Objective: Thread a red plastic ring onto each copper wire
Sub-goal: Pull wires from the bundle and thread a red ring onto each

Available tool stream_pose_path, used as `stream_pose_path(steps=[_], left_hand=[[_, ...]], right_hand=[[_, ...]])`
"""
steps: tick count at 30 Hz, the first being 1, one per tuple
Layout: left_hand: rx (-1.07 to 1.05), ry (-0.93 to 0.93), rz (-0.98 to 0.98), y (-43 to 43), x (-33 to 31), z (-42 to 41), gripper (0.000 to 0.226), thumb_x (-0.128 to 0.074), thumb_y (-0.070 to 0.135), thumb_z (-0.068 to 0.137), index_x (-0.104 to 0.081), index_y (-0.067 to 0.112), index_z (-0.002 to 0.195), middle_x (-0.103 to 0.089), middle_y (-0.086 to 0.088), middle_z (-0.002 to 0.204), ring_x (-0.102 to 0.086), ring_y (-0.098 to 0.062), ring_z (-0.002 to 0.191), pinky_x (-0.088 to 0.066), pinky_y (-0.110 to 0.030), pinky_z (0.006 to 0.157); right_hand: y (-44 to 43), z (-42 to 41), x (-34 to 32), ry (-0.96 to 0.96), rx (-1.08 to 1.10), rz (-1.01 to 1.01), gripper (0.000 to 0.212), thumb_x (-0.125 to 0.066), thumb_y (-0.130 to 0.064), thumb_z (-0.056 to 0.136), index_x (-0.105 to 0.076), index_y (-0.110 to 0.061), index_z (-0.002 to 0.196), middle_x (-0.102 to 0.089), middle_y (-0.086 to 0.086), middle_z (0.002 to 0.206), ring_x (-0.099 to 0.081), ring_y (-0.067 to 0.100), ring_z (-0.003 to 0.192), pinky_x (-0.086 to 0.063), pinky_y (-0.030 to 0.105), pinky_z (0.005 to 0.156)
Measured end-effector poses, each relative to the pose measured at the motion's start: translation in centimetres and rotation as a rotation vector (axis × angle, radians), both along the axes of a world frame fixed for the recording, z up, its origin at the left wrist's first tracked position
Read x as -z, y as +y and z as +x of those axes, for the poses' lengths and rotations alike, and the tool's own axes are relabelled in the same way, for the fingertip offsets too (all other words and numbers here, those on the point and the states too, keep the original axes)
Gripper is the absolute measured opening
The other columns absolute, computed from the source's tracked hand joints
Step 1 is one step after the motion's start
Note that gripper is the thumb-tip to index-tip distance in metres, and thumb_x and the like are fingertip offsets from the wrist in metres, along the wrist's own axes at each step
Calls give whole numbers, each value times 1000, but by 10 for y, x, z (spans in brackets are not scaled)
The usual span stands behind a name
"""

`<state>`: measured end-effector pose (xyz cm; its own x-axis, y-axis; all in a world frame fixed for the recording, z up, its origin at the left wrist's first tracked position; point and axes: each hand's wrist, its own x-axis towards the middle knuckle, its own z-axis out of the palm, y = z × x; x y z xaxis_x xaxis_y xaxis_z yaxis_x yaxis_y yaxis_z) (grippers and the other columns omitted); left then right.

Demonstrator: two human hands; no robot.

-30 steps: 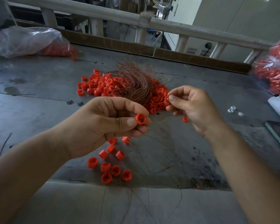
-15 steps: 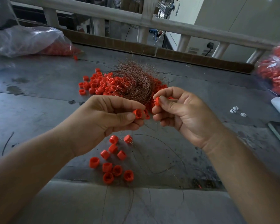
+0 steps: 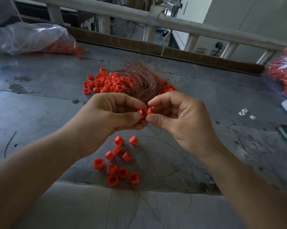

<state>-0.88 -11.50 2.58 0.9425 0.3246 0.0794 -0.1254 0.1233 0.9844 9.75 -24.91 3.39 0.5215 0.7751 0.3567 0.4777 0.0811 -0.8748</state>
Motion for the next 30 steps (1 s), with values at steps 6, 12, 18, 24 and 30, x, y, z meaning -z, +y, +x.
stream_pose_path(steps=[6,12,18,24,30], left_hand=[[-29,17,61,1,1,0,24,-64,12,53,-75,21,73,-72,-6,73,-70,-16,68,-54,-17,62],[-36,31,108,1,2,-1,25,-65,16,51,-75,25,72,-73,-5,73,-70,-17,69,-54,-17,61],[-57,26,120,0,2,-1,25,-64,12,54,-75,24,72,-73,-6,72,-70,-15,66,-53,-15,58],[-70,29,134,0,3,0,25,-64,12,54,-75,23,74,-73,-6,73,-71,-17,67,-53,-16,59],[-53,29,133,-1,3,-2,27,-65,17,52,-75,24,76,-73,-6,73,-71,-17,68,-54,-17,60]], right_hand=[[2,-3,4,-66,31,5,21,-75,-6,65,-66,-20,79,-68,-2,80,-66,10,73,-53,22,70],[4,-6,8,-134,63,-13,22,-76,-6,66,-69,-15,85,-69,-2,82,-66,9,74,-55,23,71],[3,-7,7,-251,125,-12,25,-77,-8,66,-71,-14,90,-67,-9,81,-65,3,76,-51,14,69],[4,-6,7,-300,151,-24,23,-77,-9,66,-72,-10,89,-67,-4,80,-64,5,77,-52,17,70],[2,-7,8,-312,143,-7,21,-78,-9,65,-72,-9,86,-66,-5,77,-64,6,76,-51,14,68]])
